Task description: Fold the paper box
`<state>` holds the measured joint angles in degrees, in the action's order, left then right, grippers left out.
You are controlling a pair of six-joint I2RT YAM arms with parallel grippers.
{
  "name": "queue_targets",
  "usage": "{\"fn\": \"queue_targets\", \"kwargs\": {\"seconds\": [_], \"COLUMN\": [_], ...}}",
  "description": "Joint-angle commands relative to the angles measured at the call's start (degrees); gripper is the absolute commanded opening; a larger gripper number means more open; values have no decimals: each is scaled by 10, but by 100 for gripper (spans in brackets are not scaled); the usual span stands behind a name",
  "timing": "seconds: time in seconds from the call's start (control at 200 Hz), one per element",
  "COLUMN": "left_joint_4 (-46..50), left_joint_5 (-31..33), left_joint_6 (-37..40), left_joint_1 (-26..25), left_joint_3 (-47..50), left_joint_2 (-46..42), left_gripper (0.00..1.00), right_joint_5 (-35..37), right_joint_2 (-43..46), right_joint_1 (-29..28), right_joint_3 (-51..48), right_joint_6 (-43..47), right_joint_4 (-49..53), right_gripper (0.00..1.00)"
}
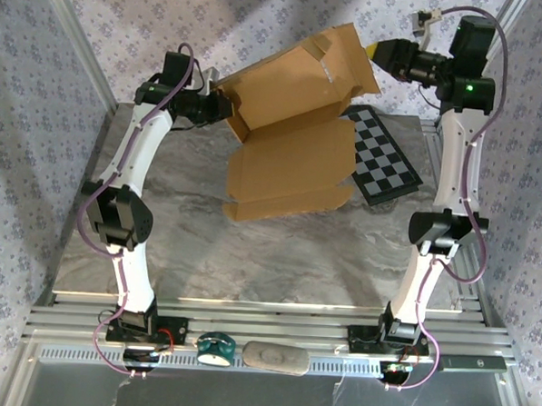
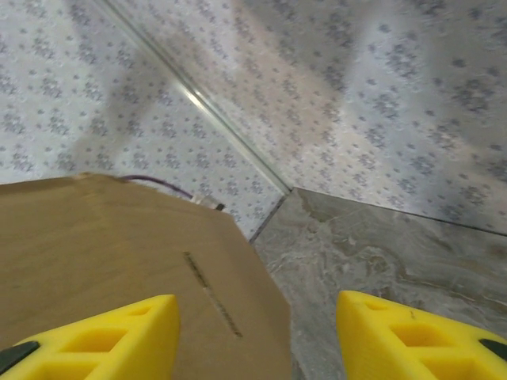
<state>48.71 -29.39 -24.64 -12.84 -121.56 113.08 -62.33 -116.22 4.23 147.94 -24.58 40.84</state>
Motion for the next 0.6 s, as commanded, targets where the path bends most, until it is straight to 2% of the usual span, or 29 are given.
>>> {"fn": "queue_targets", "kwargs": {"seconds": [0.0,0.595], "left_joint_4": [-16,4], "left_joint_5": [-26,-42], "left_joint_6": [1,-21], "left_joint_1": [5,9], "left_joint_3": [-9,-37], "left_joint_2": [9,26], "left_gripper": [0,0], "right_joint_5": [-17,15], "right_joint_2": [22,54], "right_joint_1": [-17,-66], "right_joint_3": [-1,-27], "right_joint_6": [8,71], "right_joint_4": [-6,66], "right_gripper": [55,53]}}
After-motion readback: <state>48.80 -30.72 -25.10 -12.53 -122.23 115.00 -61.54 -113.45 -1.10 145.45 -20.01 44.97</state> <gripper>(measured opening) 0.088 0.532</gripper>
